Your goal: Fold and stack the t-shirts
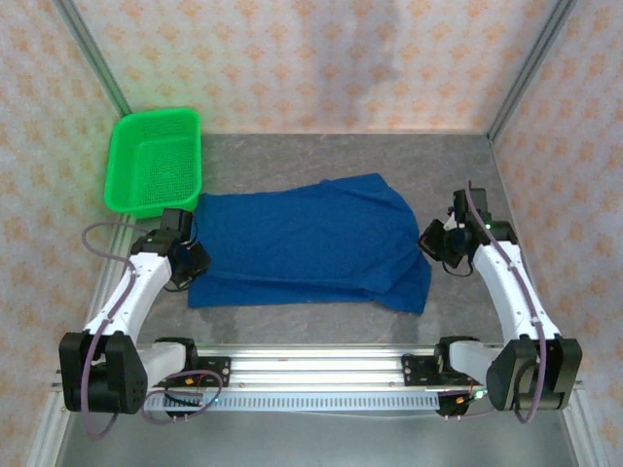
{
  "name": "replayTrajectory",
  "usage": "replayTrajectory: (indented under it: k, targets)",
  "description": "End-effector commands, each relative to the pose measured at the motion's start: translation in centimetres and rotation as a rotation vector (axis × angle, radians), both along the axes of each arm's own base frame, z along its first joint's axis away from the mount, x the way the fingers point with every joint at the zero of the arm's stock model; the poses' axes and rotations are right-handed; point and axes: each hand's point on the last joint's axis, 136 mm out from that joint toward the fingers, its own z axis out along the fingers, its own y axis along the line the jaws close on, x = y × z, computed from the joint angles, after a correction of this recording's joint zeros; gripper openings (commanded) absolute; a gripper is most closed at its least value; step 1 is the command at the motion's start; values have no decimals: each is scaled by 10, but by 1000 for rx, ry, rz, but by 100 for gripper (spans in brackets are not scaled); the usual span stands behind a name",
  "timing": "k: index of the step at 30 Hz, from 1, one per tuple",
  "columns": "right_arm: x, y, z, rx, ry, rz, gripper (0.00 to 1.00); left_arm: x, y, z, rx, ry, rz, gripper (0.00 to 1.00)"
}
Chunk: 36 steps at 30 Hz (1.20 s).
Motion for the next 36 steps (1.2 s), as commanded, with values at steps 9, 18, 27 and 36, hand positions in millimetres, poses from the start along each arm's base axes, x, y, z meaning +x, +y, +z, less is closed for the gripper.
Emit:
replayTrajectory:
  k: [9, 18, 27, 36]
  targets:
    - [25, -5, 5, -61, -29, 42, 0, 2, 13, 1, 59, 8, 20, 0]
    - [42, -1, 5, -82, -30, 69, 0, 5, 16, -4, 75, 22, 14, 0]
    - [62, 1, 1, -124, -17, 95, 0, 13, 16, -5, 76, 21, 6, 0]
    - [86, 6, -8, -165, 1, 124, 0, 25, 18, -9, 85, 33, 2, 0]
